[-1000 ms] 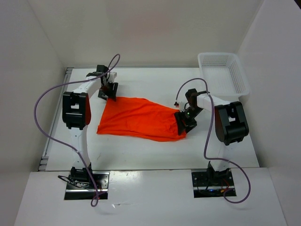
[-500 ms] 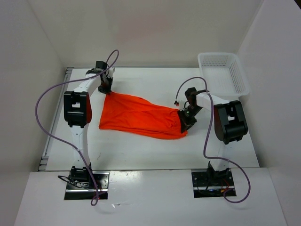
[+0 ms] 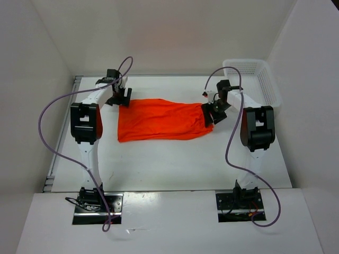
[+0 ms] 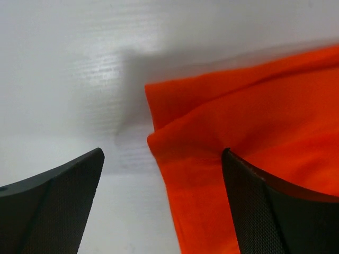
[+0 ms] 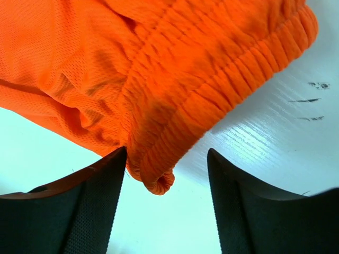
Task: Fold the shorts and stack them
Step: Fold the shorts
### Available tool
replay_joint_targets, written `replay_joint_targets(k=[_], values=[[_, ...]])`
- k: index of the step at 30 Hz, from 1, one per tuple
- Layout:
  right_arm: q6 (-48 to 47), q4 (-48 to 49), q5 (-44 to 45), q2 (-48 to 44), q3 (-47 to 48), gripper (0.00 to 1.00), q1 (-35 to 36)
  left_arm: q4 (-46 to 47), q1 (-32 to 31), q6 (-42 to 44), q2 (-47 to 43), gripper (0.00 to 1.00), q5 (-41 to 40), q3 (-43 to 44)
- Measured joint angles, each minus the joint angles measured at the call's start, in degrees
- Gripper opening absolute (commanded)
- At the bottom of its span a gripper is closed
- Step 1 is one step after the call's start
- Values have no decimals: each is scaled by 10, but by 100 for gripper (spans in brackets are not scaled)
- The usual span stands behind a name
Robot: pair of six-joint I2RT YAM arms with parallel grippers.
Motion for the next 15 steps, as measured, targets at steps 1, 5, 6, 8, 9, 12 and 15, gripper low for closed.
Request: replay_joint_targets(k=[1,5,6,8,9,12,15], values=[[3,0,-4,0,-2,70,-4,-3,0,-1,-9,99,0,-12],[21,2,-19,-9,-22,70,-27,-14,-4,-2,-73,99,-7,-61],[24,3,-24,-12,-27,70,-32,-17,-7,-2,-97,99,-12,-74],[33,3,-32,-17,-35,70,-40,-29,-17,-2,-142,99,-19,-87],[37,4,-38,-19,-40,70,-42,-34,-28,-2,-162,99,-23,-89],[48,14,-53,-20,-53,67,-39,-43,-74,-2,-208,99,-30,-90],[59,27,-58,-20,-69,65,-25,-48,-139,-2,-219,99,-29,-90]])
